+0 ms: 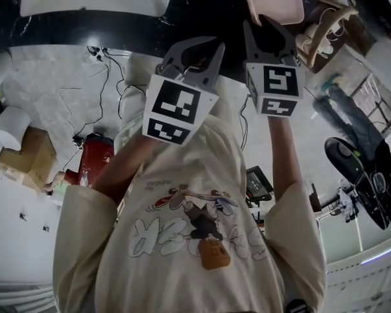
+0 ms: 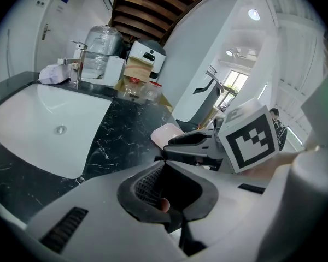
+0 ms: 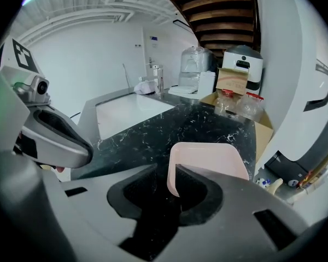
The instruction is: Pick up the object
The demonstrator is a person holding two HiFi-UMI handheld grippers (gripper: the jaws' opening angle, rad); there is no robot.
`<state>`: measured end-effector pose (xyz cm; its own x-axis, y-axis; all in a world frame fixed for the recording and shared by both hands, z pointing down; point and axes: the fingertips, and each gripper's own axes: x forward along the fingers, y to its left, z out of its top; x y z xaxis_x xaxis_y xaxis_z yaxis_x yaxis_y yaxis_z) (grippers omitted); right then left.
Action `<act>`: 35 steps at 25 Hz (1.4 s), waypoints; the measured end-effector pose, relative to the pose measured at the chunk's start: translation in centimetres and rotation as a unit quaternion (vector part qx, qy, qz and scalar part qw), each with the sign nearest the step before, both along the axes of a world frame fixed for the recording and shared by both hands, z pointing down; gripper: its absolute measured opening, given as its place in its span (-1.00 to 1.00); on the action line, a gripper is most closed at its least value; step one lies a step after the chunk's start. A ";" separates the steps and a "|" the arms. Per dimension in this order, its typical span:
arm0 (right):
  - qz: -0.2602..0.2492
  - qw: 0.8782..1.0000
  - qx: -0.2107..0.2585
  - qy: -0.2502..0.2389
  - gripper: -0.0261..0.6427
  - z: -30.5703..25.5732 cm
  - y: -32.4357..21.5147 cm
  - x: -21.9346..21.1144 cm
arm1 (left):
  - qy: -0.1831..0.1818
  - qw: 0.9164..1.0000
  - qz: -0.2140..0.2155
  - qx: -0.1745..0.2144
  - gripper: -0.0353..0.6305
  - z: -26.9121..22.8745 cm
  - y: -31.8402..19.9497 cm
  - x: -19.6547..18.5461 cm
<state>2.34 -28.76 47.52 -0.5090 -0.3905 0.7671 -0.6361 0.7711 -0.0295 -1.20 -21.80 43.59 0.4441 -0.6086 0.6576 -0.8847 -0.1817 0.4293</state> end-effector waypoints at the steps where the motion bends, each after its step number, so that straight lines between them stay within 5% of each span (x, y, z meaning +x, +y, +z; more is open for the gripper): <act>1: -0.003 1.000 -0.001 0.005 -0.59 0.2 0.0 -0.2 | 0.001 1.000 -0.002 -0.001 -0.88 0.0 0.0 -0.2; 13: 0.000 0.999 -0.003 0.038 -0.80 1.1 -0.3 0.4 | 0.000 1.000 0.001 -0.005 -0.88 0.3 -0.4 -0.3; 35: -0.011 0.999 0.038 -0.015 -0.81 -6.4 4.1 -0.2 | -0.027 0.999 0.009 0.026 -0.88 -3.7 1.9 -1.3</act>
